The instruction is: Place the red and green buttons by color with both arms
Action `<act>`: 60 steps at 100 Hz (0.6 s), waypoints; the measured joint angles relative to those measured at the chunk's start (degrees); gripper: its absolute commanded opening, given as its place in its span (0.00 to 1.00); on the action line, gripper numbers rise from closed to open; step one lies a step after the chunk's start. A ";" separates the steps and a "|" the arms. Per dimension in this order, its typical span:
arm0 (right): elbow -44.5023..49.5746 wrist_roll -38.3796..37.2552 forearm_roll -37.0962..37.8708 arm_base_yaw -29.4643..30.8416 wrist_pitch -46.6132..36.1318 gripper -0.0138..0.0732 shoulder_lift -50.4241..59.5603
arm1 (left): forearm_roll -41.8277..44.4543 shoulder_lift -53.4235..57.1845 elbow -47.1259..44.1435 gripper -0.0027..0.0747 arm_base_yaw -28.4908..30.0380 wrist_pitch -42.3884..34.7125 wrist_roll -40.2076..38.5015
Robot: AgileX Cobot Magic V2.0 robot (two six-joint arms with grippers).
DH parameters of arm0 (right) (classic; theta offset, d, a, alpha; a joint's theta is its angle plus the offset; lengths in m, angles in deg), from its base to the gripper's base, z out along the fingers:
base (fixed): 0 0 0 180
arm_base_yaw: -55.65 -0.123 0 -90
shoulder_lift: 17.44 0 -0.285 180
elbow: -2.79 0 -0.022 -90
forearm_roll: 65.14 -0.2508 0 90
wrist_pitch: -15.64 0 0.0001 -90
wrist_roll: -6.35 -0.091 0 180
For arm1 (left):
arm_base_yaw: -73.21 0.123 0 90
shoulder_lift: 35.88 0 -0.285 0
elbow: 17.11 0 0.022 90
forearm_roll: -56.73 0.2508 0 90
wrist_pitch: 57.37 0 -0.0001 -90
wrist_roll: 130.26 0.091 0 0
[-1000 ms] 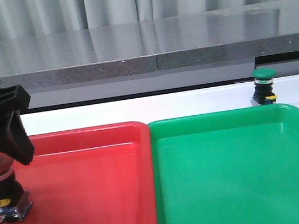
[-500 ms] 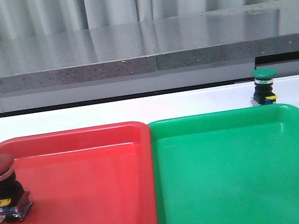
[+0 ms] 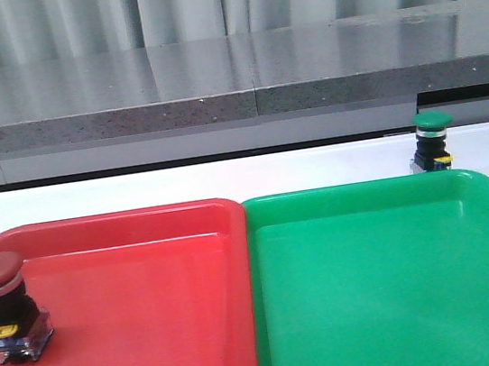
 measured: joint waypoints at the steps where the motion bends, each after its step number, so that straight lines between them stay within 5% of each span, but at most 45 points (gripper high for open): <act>1: 0.00 0.00 0.00 0.00 0.00 0.09 0.00 | 0.10 0.31 -0.52 0.01 0.00 -0.48 0.00; 60: 0.00 0.00 0.00 0.00 0.00 0.09 0.00 | 6.79 20.40 -12.32 0.01 0.00 -4.15 0.00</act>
